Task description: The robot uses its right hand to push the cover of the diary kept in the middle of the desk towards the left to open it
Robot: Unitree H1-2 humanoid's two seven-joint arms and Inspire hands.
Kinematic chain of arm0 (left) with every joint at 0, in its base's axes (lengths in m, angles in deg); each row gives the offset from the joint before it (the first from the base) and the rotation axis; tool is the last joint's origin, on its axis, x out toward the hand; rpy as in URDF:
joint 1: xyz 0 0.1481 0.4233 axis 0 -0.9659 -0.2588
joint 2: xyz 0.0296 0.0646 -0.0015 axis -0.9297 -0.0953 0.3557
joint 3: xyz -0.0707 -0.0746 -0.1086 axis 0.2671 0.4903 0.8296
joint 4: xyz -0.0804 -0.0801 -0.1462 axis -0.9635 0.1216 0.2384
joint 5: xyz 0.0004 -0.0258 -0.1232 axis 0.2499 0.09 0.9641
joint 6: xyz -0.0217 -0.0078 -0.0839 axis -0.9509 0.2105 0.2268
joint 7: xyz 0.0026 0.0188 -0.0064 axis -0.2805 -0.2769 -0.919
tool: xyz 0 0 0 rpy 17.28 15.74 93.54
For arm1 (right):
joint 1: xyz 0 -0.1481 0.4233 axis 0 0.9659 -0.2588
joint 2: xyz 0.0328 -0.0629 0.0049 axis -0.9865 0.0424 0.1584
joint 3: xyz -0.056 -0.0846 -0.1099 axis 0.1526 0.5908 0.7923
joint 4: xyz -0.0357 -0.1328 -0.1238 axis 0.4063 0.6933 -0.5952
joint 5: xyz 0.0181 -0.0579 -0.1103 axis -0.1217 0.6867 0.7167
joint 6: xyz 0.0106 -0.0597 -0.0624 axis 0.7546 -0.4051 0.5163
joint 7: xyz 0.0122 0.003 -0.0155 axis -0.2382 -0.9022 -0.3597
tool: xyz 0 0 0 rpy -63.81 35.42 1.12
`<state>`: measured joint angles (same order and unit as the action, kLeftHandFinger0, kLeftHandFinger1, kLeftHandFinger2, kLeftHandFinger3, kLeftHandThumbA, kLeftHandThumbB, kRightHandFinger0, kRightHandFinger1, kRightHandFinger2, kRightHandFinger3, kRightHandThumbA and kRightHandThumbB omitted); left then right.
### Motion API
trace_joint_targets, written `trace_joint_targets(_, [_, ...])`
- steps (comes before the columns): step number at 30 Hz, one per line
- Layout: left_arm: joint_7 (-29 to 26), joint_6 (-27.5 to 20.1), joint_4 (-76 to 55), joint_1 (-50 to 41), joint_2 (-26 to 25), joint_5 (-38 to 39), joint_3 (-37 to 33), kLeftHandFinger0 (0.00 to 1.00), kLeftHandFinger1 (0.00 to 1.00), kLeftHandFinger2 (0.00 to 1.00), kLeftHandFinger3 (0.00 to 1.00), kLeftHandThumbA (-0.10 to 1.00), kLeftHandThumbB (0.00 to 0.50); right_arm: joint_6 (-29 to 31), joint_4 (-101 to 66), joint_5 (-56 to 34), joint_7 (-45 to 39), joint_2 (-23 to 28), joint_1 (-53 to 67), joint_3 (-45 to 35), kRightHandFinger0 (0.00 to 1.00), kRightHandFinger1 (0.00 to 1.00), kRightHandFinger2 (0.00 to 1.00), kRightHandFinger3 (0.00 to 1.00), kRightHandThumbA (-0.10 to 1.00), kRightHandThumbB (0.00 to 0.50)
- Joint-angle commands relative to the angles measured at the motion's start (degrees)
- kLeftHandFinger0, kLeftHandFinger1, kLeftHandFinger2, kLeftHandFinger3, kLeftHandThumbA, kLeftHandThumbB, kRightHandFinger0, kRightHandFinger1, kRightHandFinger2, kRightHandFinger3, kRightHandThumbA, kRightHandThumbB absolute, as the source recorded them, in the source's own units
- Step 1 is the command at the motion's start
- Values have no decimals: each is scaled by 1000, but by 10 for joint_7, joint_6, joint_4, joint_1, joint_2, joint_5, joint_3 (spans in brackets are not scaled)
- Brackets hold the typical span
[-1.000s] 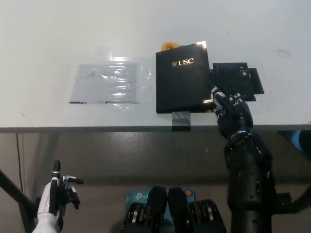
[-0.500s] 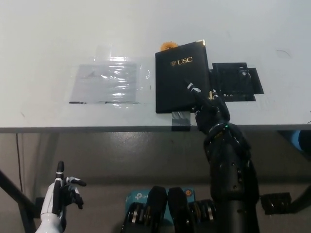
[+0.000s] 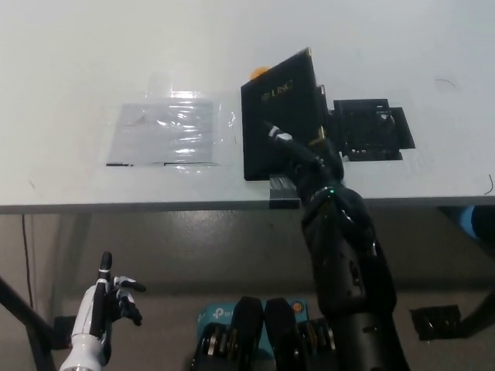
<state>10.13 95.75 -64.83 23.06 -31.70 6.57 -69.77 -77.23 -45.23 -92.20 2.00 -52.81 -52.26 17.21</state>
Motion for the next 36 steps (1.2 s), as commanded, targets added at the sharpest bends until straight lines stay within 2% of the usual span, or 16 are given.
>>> trace_joint_targets(1, [3, -16, -5, 10, -10, -7, -6, 210, 188, 125, 305, 1000, 461, -4, -24, 51, -57, 0, -25, 77, 829, 936, 996, 1000, 1000, 151])
trace_joint_targets(4, [3, -18, -3, 11, -12, -6, -7, 199, 182, 124, 289, 1000, 455, 0, -31, 74, -67, 12, -21, 121, 855, 977, 1000, 1000, 1000, 178])
trace_joint_targets(6, [6, -18, -3, 11, -13, -3, -7, 200, 174, 124, 294, 1000, 474, 15, -35, 123, -87, 32, -16, 188, 1000, 1000, 1000, 1000, 1000, 223])
trace_joint_targets(18, [9, -15, -4, 15, -21, -10, -22, 204, 177, 107, 265, 1000, 440, 46, -12, 236, -103, 92, 11, 358, 1000, 1000, 1000, 1000, 1000, 254])
trace_joint_targets(19, [12, -20, -4, 15, -23, -13, -27, 204, 178, 109, 270, 1000, 452, 59, 0, 243, -105, 96, 19, 364, 735, 708, 645, 1000, 1000, 242])
trace_joint_targets(20, [12, -20, -5, 15, -22, -10, -27, 200, 171, 104, 270, 1000, 471, 66, 10, 248, -108, 99, 23, 369, 288, 359, 443, 1000, 1000, 257])
trace_joint_targets(22, [12, -16, -6, 16, -21, -11, -32, 186, 140, 72, 256, 1000, 488, 66, 14, 257, -110, 105, 32, 372, 40, 150, 306, 1000, 1000, 254])
trace_joint_targets(25, [17, -9, -8, 17, -24, -14, -42, 230, 156, 74, 271, 1000, 500, 77, 40, 290, -112, 123, 32, 391, 174, 324, 439, 1000, 1000, 207])
trace_joint_targets(27, [12, -7, -7, 17, -23, -16, -43, 244, 160, 64, 260, 1000, 500, 61, 60, 319, -115, 135, 19, 410, 169, 309, 415, 1000, 1000, 267])
trace_joint_targets(28, [12, -7, -7, 16, -23, -16, -44, 244, 159, 62, 258, 1000, 500, 59, 66, 328, -118, 141, 13, 417, 541, 748, 760, 1000, 1000, 264])
trace_joint_targets(29, [12, -4, -11, 13, -20, -8, -40, 225, 155, 59, 251, 1000, 500, 54, 69, 337, -119, 144, 9, 422, 408, 555, 577, 1000, 1000, 277])
trace_joint_targets(30, [12, -4, -12, 13, -20, -8, -40, 224, 155, 59, 251, 1000, 500, 54, 69, 338, -119, 144, 9, 422, 403, 550, 575, 1000, 1000, 276])
trace_joint_targets(31, [13, -4, -14, 12, -20, -10, -41, 216, 155, 58, 242, 1000, 483, 54, 70, 343, -122, 147, 6, 424, 645, 809, 843, 1000, 1000, 277])
trace_joint_targets(33, [12, -4, -15, 14, -21, -12, -42, 169, 138, 55, 227, 1000, 476, 52, 76, 353, -132, 154, -7, 429, 804, 967, 1000, 1000, 1000, 267])
trace_joint_targets(35, [12, -3, -12, 17, -20, -10, -40, 142, 125, 52, 227, 1000, 483, 57, 84, 362, -142, 159, -21, 431, 764, 933, 993, 1000, 1000, 274])
trace_joint_targets(36, [13, -6, -10, 19, -21, -9, -38, 141, 124, 51, 226, 1000, 484, 57, 85, 364, -144, 158, -25, 431, 616, 762, 818, 1000, 1000, 276])
